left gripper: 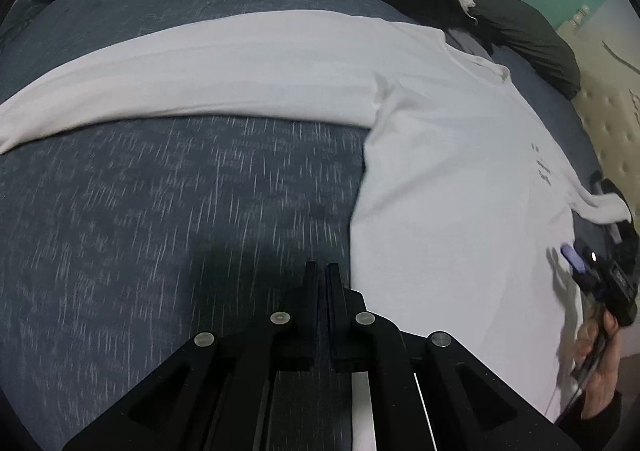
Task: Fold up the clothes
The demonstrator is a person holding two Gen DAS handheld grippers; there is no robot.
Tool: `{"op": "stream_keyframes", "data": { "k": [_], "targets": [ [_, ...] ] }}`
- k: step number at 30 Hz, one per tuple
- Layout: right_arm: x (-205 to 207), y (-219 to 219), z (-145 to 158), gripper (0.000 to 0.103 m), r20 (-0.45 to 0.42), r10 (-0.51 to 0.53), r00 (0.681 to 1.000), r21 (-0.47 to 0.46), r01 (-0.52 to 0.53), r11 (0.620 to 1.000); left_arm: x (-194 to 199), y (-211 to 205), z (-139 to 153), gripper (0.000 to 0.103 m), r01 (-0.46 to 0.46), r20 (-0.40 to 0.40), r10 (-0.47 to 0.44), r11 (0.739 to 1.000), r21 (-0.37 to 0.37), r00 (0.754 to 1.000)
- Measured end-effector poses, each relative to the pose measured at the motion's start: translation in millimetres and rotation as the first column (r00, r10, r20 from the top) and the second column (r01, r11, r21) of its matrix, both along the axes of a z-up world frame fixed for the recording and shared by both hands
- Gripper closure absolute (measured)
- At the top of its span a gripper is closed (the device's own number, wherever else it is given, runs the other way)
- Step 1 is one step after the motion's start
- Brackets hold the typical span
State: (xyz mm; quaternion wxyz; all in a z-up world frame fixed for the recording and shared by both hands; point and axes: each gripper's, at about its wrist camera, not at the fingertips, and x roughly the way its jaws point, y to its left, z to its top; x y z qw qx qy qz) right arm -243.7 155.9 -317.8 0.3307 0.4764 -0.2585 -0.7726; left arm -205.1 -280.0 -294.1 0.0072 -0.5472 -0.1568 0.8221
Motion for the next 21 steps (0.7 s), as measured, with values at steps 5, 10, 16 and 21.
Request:
{"op": "stream_keyframes", "data": {
  "k": [5,10,16,21],
  "targets": [
    [2,16,6,0.064,0.010,-0.042,0.999,-0.008,0.042,0.999,33,8,17,0.100,0.020,-0.001,-0.020,1.000,0.000,1.000],
    [13,51,16,0.064,0.036,-0.129,0.991,-0.033,0.130,0.991,68,17,33,0.100,0.040,-0.005,-0.040,0.999,-0.002,0.999],
    [33,111,34,0.063,0.077,-0.226,0.971,-0.072,0.232,0.970,101,23,43,0.095,0.049,-0.011,-0.049,0.999,0.019,0.999],
    [48,158,44,0.050,0.123,-0.236,0.964,-0.004,0.238,0.971,125,20,46,0.094,0.037,-0.009,-0.036,0.998,0.050,0.999]
  ]
}}
